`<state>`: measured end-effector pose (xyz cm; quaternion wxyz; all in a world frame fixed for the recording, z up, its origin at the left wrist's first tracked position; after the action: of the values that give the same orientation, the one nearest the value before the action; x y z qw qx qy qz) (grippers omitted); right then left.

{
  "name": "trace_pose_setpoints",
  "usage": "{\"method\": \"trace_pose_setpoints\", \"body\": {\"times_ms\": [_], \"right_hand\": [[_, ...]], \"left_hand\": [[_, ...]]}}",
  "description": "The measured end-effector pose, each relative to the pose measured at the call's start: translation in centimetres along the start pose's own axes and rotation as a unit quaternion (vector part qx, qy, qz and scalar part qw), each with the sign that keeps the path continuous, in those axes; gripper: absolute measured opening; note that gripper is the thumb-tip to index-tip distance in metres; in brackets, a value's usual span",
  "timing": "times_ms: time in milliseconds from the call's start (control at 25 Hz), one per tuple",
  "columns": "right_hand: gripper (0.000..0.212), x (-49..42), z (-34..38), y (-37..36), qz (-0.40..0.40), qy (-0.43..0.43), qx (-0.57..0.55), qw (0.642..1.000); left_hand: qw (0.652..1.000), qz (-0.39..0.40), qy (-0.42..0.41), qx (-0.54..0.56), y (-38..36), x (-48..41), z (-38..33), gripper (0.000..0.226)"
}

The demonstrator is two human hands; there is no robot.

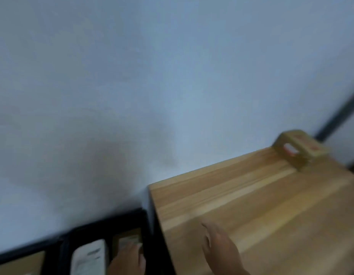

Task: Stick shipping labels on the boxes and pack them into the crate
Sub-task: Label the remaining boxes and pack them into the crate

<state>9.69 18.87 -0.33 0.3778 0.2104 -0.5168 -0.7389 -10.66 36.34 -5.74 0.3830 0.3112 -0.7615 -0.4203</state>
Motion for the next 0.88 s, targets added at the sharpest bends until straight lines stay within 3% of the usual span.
{"method": "trace_pose_setpoints", "body": {"times_ms": [200,400,600,880], "right_hand": [[0.056,4.5,-10.9,13.8,-0.118,-0.095,0.025,0.988],[0.054,8.0,-24.8,23.4,-0.199,-0.165,-0.021,0.966],[0.056,10.1,-39.1,30.1,-0.212,-0.199,-0.051,0.955],[0.056,4.0,-52.7,36.4,-0.185,-0.181,-0.077,0.963]], "left_hand": [[0.989,-0.009,-0.145,0.001,1.1,3.6,-20.3,0.042],[0.966,-0.04,-0.252,0.036,-1.2,7.7,-39.8,0.047],[0.967,-0.028,-0.241,0.081,-6.2,10.0,-55.8,0.048],[0.977,-0.057,-0.188,0.087,-9.6,5.8,-69.4,0.052]]}}
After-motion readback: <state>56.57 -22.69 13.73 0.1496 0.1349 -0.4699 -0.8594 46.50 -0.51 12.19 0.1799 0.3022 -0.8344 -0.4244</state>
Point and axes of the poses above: each hand's wrist, its own x-axis away from the middle knuckle, its own y-axis out of the back of the hand, z = x × y, the point moved 8 cm from there along -x, towards the middle knuckle, and after that the axes turned 7 degrees about y, right-handed, at the moved point
